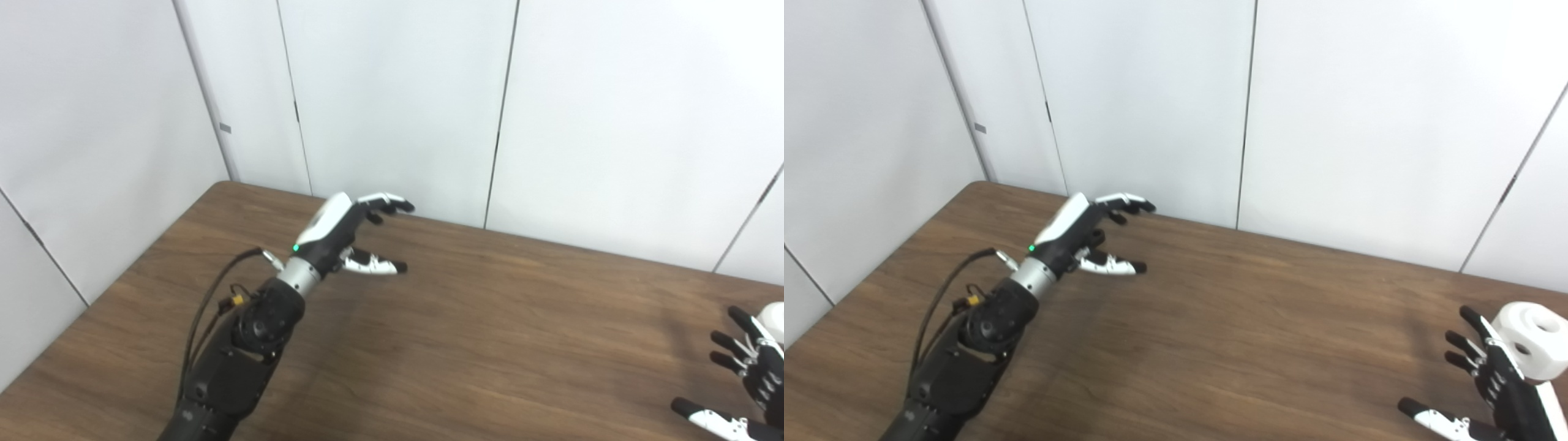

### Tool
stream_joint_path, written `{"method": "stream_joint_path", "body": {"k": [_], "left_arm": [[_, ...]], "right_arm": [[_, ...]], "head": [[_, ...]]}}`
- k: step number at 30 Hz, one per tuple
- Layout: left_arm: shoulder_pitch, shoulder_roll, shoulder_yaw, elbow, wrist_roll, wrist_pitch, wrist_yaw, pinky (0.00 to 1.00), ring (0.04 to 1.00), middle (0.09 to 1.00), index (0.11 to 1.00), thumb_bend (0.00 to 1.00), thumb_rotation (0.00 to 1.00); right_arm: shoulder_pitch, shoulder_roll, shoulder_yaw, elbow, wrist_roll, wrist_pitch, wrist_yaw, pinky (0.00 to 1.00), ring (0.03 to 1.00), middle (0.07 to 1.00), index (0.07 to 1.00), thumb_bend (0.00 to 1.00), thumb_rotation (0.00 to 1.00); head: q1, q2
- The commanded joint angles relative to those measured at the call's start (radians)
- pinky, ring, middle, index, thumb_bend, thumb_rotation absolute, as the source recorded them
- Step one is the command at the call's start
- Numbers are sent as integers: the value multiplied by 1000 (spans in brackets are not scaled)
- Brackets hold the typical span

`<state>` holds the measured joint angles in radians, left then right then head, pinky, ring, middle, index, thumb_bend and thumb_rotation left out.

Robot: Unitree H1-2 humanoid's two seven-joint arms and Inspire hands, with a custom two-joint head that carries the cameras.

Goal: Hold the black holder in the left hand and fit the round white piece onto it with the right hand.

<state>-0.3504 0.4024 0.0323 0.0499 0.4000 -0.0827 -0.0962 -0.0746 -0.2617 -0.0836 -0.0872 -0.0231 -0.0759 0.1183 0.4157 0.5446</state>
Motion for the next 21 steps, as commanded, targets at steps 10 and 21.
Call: {"method": "stream_joint_path", "body": {"k": [10,21], "left_arm": [[-46,32,44,-66,129,112,106,718,889,896,758,789,29],[-61,64,77,31,189,227,187,742,998,1000,968,914,160]], "right_arm": [[-21,-15,-13,-45,6,8,-5,789,866,975,911,638,0],[-24,-24,-15,-37,26,-11,7,781,852,979,913,632,9]], "head": [[11,7],[17,8]]}}
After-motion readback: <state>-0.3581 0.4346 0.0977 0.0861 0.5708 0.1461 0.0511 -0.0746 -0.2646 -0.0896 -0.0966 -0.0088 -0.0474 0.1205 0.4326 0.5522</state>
